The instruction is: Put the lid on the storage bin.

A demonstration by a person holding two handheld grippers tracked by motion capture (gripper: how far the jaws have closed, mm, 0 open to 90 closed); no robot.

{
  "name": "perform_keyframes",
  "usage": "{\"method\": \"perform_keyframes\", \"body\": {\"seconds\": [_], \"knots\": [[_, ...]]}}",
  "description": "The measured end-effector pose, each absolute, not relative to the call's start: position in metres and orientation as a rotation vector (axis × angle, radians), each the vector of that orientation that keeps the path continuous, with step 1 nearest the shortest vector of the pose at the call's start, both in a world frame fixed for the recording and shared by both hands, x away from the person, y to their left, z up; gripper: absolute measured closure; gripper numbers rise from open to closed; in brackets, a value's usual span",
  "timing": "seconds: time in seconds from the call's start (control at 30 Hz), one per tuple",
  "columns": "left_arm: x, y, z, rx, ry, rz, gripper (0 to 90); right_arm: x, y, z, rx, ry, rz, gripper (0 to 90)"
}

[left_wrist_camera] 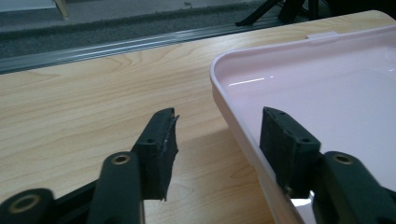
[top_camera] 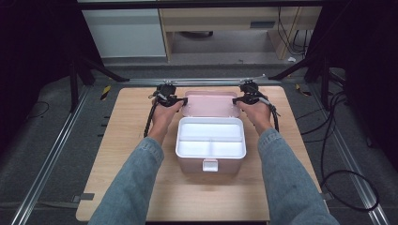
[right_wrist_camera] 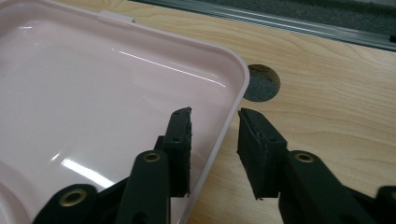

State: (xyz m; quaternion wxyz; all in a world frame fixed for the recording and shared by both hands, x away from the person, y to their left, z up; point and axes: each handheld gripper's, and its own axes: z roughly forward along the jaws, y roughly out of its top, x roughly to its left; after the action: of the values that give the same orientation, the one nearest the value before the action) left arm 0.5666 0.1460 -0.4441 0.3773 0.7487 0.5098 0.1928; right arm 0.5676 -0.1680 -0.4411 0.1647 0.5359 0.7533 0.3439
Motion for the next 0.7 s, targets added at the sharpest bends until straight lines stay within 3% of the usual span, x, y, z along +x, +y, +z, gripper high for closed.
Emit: {"method": "perform_keyframes", "body": {"seconds": [0.27,0.4,0.7], "knots": [[0.573,0.136,-0.448,1.952,1.323,0.480,59.5,0.566,-0.162,-0.442,1.523,2.124,0.933,73.6],[0.573,0.135,-0.447,1.939,1.314,0.461,70.9,0.565,-0.160,-0.440,1.514,2.109,0.941,74.7],[0.560,0.136,-0.421,1.856,1.275,0.535,77.2,0.556,-0.162,-0.423,1.474,2.037,1.009,77.1]]}}
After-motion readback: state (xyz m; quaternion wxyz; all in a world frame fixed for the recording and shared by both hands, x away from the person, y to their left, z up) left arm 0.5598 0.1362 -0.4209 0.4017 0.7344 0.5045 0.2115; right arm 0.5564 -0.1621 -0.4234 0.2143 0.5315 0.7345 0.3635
